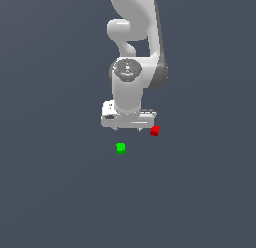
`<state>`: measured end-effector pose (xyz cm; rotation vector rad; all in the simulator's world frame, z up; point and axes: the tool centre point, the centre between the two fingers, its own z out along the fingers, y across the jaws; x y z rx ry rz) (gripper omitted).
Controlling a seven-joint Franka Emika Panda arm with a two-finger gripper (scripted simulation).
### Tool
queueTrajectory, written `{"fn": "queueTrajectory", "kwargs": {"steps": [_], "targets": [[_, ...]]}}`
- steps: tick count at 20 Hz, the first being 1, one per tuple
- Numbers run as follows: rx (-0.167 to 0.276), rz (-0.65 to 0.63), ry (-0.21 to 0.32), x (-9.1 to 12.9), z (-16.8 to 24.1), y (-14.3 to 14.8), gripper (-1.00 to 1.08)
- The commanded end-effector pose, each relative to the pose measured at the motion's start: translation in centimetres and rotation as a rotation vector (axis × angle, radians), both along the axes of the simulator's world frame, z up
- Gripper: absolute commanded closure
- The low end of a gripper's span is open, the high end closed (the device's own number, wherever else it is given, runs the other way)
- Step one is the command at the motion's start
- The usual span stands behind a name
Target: Stack the red cube on top of the green cube.
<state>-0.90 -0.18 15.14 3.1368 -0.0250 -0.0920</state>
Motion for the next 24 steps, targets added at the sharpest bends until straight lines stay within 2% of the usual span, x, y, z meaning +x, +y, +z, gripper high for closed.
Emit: {"fn": "queueTrajectory", "kwargs": {"steps": [1, 12, 24], "targets": [[0.0, 0.0, 0.0, 0.0, 0.0, 0.0, -0.92], [-0.001, -0.042, -0.009, -1.7, -1.2, 2.1, -0.92], [-0.002, -0.168, -0.038, -6.0, -5.1, 9.1, -0.92]]}}
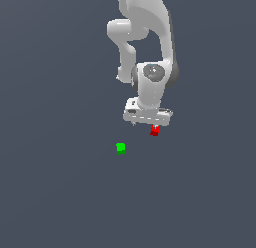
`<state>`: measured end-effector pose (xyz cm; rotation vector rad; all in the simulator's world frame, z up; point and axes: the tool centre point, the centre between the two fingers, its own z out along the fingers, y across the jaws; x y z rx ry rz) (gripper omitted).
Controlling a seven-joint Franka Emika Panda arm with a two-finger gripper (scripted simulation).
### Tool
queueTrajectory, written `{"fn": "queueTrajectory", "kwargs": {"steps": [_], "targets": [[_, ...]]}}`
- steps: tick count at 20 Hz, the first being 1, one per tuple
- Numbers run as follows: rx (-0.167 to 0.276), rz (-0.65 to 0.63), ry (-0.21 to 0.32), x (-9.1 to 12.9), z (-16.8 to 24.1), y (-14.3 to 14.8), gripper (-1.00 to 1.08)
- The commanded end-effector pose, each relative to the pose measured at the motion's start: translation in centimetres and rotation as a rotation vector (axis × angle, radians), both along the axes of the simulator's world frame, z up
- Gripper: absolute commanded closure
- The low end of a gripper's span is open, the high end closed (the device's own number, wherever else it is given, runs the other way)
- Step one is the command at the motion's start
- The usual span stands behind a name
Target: Stack the red cube on top of the green cube.
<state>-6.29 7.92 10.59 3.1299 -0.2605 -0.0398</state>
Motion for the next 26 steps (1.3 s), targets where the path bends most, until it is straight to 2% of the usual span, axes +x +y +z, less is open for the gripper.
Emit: {"fn": "queueTrajectory", "kwargs": {"steps": [1, 12, 26], "targets": [[0.0, -0.028, -0.007, -0.9, -0.9, 1.6, -0.92], [-0.002, -0.101, -0.023, -2.6, -3.3, 6.0, -0.92], [-0.003, -0.109, -0.025, -2.7, -5.0, 6.6, -0.92]]}}
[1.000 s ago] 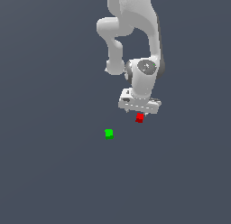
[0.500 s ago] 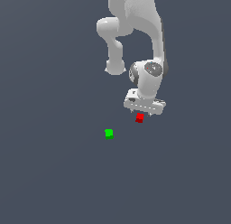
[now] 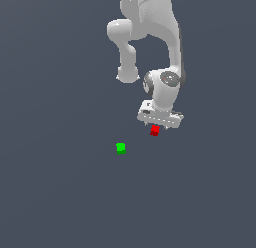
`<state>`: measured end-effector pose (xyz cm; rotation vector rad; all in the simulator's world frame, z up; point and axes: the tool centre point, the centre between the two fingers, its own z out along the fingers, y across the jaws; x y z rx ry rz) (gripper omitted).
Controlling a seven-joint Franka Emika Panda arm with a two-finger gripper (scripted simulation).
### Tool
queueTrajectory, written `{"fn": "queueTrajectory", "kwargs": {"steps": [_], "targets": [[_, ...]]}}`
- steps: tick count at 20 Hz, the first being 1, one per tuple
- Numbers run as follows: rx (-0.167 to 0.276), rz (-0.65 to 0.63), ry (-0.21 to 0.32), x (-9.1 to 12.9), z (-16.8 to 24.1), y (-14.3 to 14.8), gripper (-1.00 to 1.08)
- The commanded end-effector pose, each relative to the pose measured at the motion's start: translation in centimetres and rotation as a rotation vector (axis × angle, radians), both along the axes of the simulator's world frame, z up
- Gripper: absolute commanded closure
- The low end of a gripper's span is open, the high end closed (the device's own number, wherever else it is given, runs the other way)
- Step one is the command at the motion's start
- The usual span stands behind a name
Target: Stack the red cube on top of the green cube.
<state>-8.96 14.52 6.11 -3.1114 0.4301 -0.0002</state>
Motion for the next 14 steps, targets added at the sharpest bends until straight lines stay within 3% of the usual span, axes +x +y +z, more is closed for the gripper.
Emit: {"fn": "queueTrajectory", "kwargs": {"steps": [1, 12, 13, 14], "targets": [[0.0, -0.001, 0.001, -0.1, -0.9, 0.0, -0.92], [-0.001, -0.002, 0.0, 0.0, -4.1, 0.0, -0.92], [-0.001, -0.002, 0.0, 0.0, -4.1, 0.0, 1.08], [-0.001, -0.002, 0.0, 0.0, -4.1, 0.0, 1.08]]}}
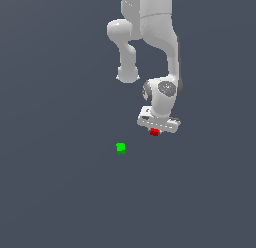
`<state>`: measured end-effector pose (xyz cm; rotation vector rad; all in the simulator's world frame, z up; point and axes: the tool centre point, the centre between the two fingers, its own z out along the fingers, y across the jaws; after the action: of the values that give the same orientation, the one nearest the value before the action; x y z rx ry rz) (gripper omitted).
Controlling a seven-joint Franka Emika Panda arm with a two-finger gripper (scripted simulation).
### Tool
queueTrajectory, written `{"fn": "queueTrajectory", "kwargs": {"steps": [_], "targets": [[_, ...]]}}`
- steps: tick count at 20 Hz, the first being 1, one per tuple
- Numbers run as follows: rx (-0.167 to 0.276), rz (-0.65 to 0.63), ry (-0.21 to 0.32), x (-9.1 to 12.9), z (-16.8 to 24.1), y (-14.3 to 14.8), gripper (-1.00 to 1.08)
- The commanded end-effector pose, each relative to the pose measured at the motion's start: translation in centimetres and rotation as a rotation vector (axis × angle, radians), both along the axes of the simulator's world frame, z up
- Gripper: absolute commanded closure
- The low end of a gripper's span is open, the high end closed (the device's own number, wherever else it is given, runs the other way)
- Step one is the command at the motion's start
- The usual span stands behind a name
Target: Stack the red cube on top of the green cube.
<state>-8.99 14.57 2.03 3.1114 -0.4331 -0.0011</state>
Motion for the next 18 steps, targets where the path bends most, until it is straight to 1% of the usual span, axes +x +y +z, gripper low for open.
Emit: {"fn": "queueTrajectory", "kwargs": {"steps": [1, 11, 18], "targets": [[0.0, 0.0, -0.001, 0.0, 0.0, 0.0, 1.08], [0.0, 0.0, -0.001, 0.0, 0.1, 0.0, 1.08], [0.0, 0.0, -0.001, 0.0, 2.1, 0.0, 1.08]]}}
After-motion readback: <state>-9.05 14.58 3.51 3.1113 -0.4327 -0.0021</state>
